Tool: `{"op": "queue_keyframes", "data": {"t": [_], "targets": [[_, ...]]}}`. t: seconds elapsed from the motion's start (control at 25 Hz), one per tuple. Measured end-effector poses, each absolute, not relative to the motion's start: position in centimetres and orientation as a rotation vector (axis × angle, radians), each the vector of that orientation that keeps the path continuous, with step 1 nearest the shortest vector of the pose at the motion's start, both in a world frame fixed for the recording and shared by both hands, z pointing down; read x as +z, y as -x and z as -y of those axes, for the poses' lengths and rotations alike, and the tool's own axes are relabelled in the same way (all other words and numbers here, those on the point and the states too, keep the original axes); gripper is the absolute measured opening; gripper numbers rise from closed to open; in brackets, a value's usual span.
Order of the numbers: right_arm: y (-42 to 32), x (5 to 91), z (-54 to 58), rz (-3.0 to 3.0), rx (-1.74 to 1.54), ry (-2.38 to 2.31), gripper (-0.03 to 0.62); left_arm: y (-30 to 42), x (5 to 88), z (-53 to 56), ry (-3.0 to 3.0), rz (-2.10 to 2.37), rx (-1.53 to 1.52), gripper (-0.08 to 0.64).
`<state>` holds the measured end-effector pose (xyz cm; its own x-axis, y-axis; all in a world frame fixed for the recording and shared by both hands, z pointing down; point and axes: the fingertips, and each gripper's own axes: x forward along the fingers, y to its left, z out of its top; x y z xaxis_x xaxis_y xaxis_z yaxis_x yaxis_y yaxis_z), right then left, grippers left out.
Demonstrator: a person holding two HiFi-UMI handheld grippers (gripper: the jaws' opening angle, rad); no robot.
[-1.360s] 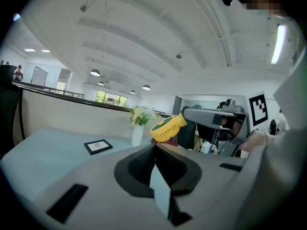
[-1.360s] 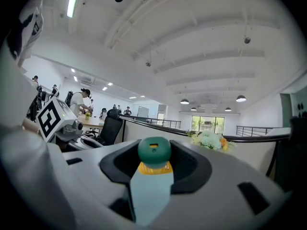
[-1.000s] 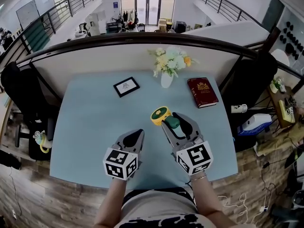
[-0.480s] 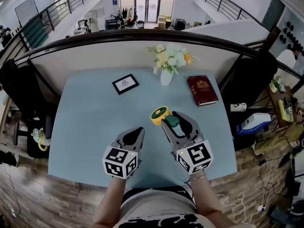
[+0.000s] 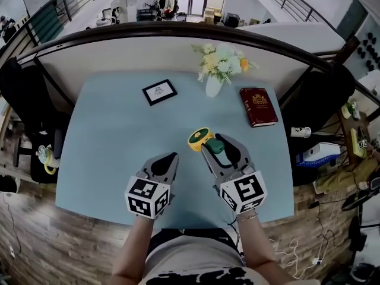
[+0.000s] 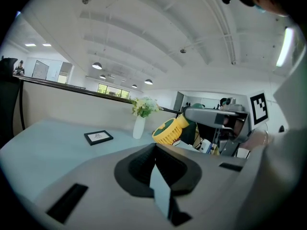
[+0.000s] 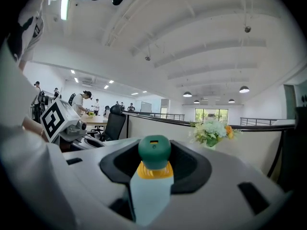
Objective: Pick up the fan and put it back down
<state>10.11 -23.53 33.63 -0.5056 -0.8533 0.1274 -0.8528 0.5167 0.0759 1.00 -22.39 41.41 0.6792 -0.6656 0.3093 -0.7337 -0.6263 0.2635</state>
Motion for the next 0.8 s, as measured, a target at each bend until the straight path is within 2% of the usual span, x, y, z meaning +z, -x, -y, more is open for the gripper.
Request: {"op": "queue_keyframes", "data": {"t": [0.8], "targets": [[-8.8,45.3,27.9,2.519,0.302,-1.317,0.179,0.4,48.2,23.1,-2.344,1.119,0.353,0.011]]}}
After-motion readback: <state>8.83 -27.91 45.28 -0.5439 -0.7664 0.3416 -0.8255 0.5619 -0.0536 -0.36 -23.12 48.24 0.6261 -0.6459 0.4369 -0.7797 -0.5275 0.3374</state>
